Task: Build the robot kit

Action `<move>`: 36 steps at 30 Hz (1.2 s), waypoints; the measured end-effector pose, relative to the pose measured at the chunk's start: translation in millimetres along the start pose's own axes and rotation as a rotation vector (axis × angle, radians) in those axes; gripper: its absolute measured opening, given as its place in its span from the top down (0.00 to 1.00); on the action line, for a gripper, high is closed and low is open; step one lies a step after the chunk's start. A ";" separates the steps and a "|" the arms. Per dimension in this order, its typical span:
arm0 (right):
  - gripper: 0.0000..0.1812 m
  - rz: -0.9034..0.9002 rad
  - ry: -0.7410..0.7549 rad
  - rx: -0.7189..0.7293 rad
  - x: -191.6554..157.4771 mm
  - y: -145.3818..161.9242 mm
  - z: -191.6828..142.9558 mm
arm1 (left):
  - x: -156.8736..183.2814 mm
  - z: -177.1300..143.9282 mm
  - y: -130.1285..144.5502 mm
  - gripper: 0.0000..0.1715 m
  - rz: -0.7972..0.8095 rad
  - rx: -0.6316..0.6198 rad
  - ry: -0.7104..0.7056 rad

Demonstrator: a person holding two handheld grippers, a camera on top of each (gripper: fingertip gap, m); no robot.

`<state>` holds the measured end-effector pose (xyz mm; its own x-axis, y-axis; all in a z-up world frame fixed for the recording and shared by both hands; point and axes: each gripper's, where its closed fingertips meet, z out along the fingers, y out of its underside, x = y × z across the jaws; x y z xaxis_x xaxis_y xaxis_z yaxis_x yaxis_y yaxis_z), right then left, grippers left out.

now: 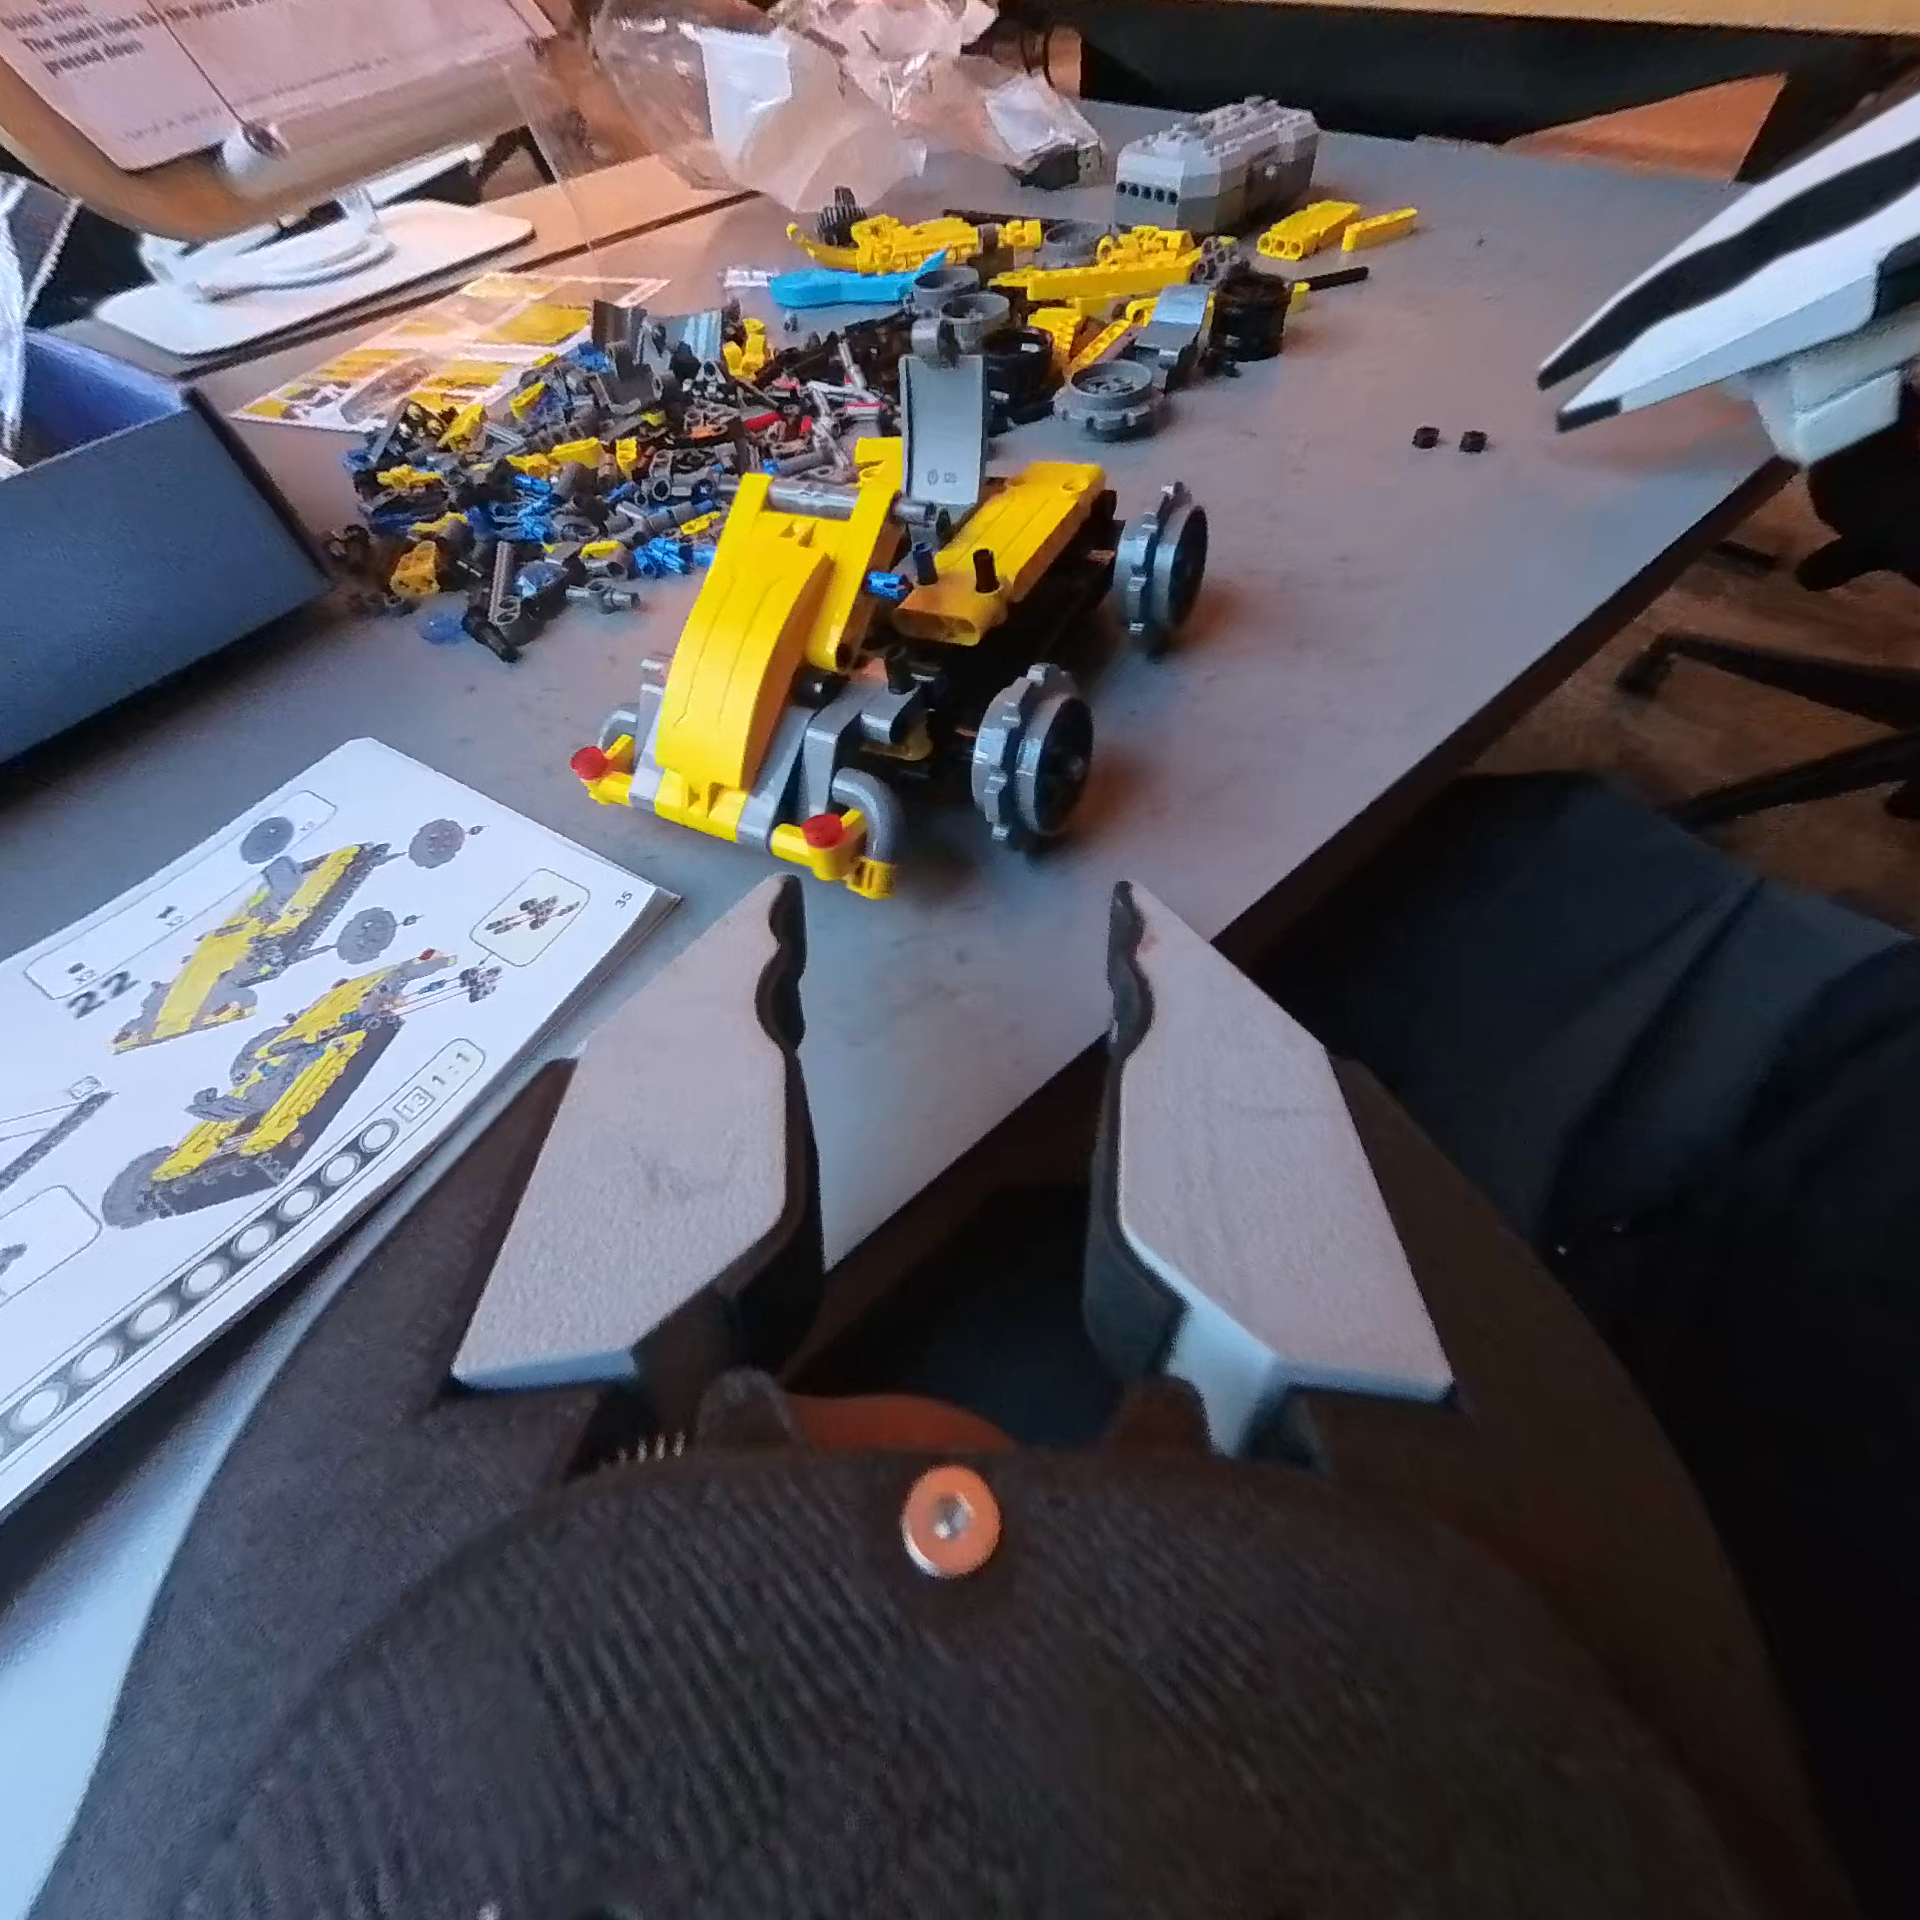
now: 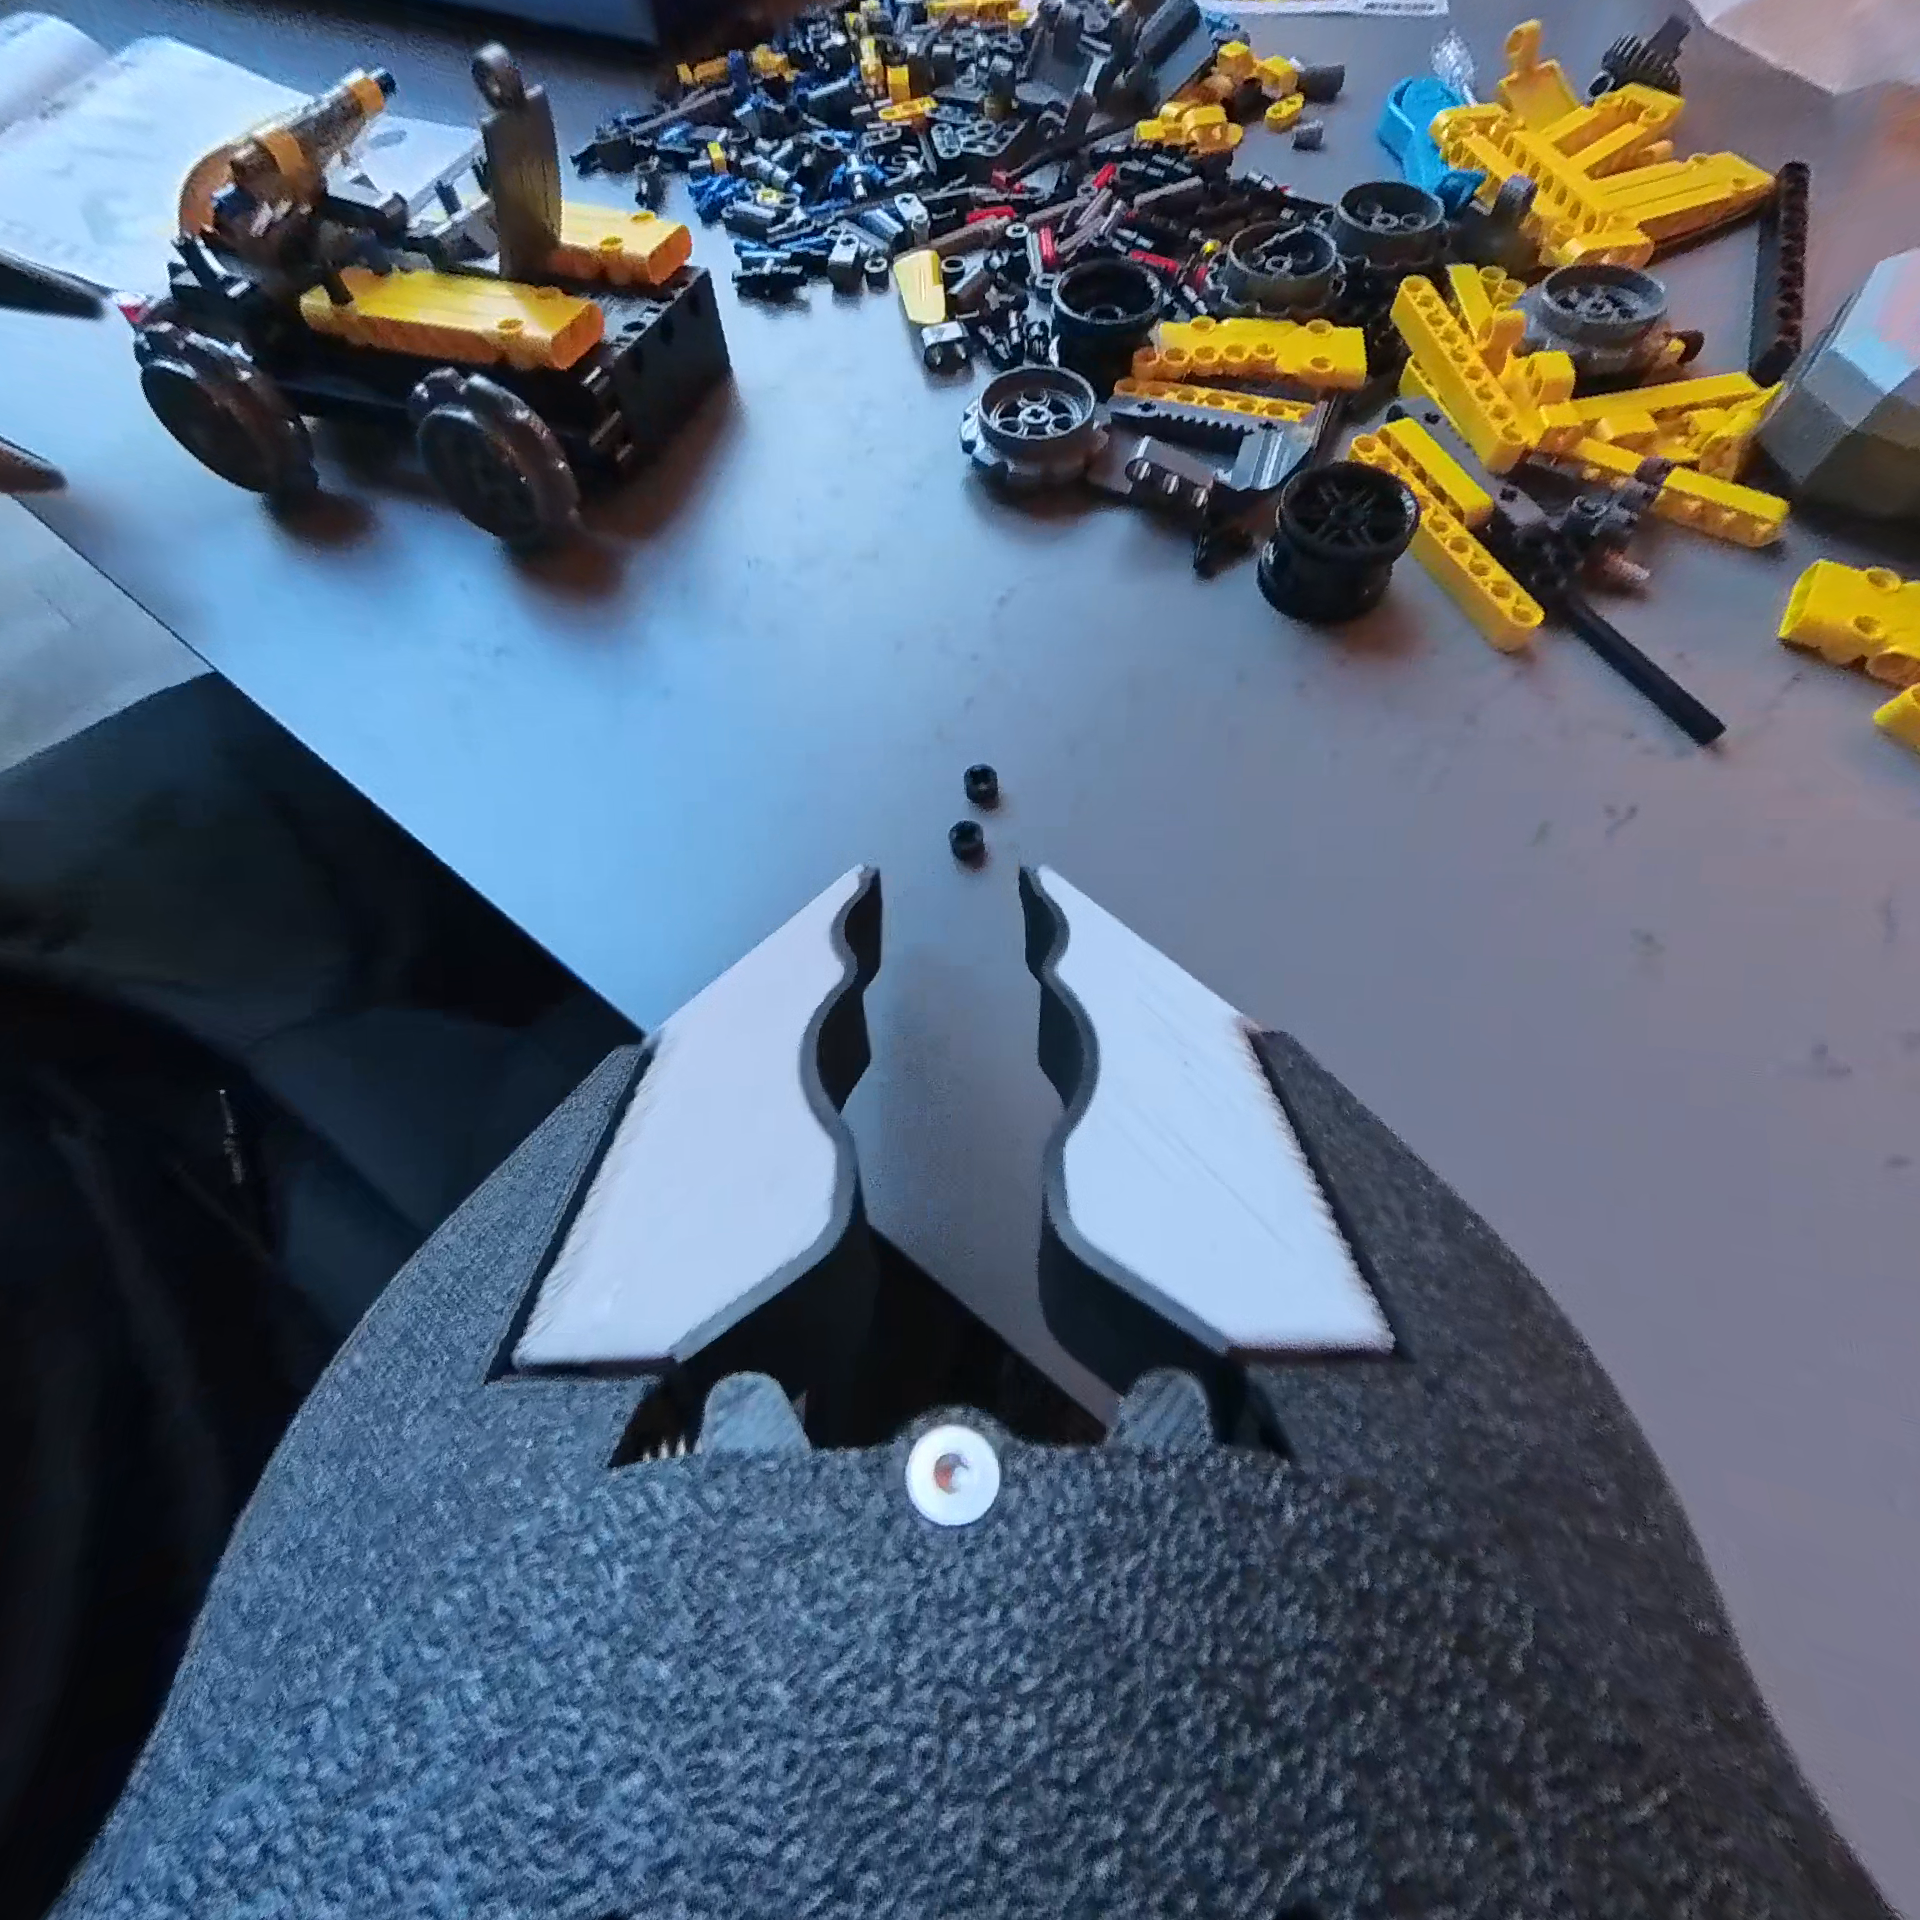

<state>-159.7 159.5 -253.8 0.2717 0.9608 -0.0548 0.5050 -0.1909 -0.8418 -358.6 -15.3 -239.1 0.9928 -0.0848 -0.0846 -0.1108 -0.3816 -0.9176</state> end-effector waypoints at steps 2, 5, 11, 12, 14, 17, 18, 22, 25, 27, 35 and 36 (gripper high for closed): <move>0.85 -0.006 0.011 0.000 0.5 1.3 1.0 | 0.4 3.3 -0.3 0.68 -0.005 -0.010 -0.005; 0.85 -0.022 0.025 -0.006 1.9 1.9 3.7 | 3.5 6.8 -1.8 0.67 -0.028 -0.009 0.016; 0.85 -0.019 0.016 -0.010 1.4 -2.3 12.1 | 10.4 13.4 -7.6 0.66 -0.094 0.002 0.067; 0.86 -0.020 0.014 -0.013 1.2 -2.9 13.8 | 11.4 14.1 -8.2 0.66 -0.097 0.005 0.072; 0.88 -0.026 0.022 -0.020 2.7 -3.6 16.3 | 12.6 14.7 -8.4 0.66 -0.100 0.008 0.077; 0.90 -0.032 0.013 -0.038 2.8 -4.1 19.5 | 18.3 14.1 -8.6 0.65 -0.124 0.013 0.115; 0.92 -0.035 0.010 -0.049 2.8 -3.6 20.3 | 21.7 13.9 -8.2 0.65 -0.127 0.014 0.133; 0.97 -0.036 -0.008 -0.075 0.9 -2.8 22.3 | 29.9 13.1 -7.2 0.67 -0.085 0.009 0.154; 0.97 -0.022 -0.019 -0.078 -0.1 -2.8 22.4 | 28.6 11.2 -7.2 0.67 -0.054 0.011 0.138; 0.91 -0.009 -0.040 -0.083 -3.0 -2.9 22.4 | 28.0 9.9 -6.8 0.67 -0.047 0.014 0.133; 0.98 -0.024 -0.071 -0.117 -11.6 -0.7 24.0 | 32.6 4.5 -12.7 0.68 0.032 0.040 0.099; 0.98 -0.011 -0.108 -0.107 -19.7 -2.8 24.7 | 35.5 4.0 -14.6 0.69 0.059 0.048 0.095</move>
<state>-186.7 146.0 -263.6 0.1789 0.9780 -0.1078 0.5933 -0.1946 -0.7811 -321.5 -9.0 -230.3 0.9756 -0.1936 -0.1037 -0.1642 -0.3296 -0.9297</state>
